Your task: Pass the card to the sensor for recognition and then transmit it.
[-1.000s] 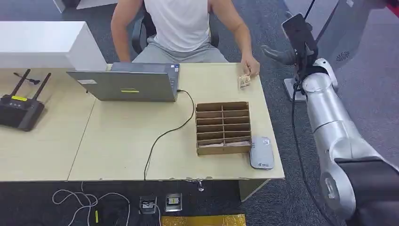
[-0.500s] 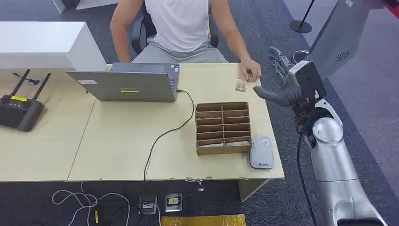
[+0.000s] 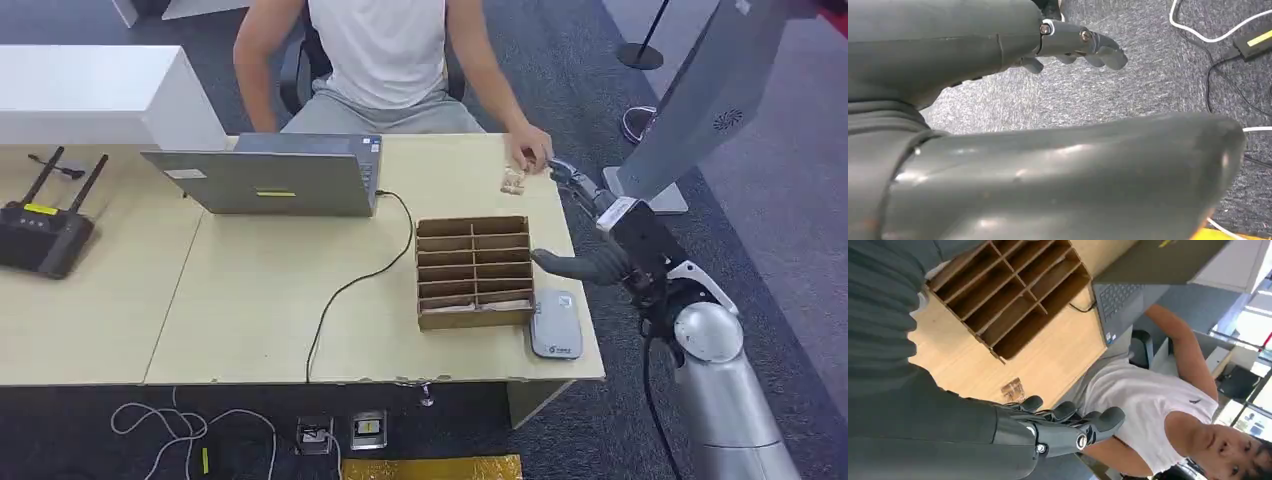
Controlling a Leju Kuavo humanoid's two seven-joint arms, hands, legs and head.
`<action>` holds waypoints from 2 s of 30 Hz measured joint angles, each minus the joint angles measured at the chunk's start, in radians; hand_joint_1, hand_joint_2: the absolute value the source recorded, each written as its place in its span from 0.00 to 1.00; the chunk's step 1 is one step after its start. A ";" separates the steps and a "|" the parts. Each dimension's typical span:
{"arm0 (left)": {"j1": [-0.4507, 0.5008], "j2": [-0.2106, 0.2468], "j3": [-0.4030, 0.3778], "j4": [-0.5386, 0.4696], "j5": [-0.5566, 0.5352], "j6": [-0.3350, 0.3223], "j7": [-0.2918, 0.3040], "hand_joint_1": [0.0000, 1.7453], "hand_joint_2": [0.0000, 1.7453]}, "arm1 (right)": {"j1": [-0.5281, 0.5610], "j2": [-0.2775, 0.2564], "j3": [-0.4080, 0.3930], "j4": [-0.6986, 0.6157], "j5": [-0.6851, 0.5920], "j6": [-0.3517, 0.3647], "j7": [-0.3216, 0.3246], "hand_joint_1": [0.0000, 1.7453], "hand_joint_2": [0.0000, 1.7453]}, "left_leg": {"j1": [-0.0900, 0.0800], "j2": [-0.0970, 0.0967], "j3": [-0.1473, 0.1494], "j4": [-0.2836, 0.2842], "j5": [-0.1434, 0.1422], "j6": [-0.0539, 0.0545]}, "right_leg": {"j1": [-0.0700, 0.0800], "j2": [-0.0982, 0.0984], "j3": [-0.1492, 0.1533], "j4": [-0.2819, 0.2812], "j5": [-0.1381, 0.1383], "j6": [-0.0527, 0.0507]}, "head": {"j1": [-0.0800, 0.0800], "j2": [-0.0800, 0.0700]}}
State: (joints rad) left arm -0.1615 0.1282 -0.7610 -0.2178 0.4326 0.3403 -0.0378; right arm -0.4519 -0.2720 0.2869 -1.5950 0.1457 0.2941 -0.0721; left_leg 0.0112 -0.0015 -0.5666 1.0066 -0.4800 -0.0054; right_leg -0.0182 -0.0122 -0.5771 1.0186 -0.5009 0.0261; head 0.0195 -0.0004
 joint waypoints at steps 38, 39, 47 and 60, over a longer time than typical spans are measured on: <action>-0.001 0.004 0.023 0.000 -0.008 -0.029 0.004 0.00 0.00 | 0.312 -0.030 0.178 -0.164 0.833 -0.146 0.269 0.00 1.00 | 0.000 0.000 0.000 -0.001 -0.001 -0.001 | 0.000 0.000 0.000 0.000 -0.001 -0.001 | 0.000 0.000; -0.001 0.004 0.023 0.000 -0.008 -0.029 0.003 0.00 0.00 | 0.312 -0.027 0.181 -0.161 0.833 -0.148 0.267 0.00 1.00 | 0.000 0.000 0.000 -0.001 -0.001 -0.001 | 0.000 0.000 0.000 0.000 -0.001 -0.001 | 0.000 0.000; -0.001 0.003 0.023 0.000 -0.006 -0.026 0.003 0.00 0.00 | 0.294 -0.008 0.195 -0.128 0.860 -0.249 0.239 0.00 1.00 | 0.000 0.000 0.000 -0.001 -0.001 -0.001 | 0.000 0.000 0.000 0.000 -0.001 -0.001 | 0.000 0.000; -0.001 -0.003 0.023 0.000 -0.011 -0.019 0.004 0.00 0.00 | 0.240 0.081 0.205 0.026 0.890 -0.374 0.182 0.00 1.00 | 0.000 0.000 0.000 -0.001 -0.001 -0.001 | 0.000 0.000 0.000 0.000 -0.001 -0.001 | 0.000 0.000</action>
State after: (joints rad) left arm -0.1625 0.1247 -0.7378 -0.2178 0.4211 0.3216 -0.0339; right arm -0.2117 -0.1915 0.4917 -1.5694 1.0357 -0.0797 0.1102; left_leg 0.0116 -0.0014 -0.5667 1.0060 -0.4807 -0.0063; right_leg -0.0179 -0.0121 -0.5769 1.0188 -0.5018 0.0255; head 0.0195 -0.0004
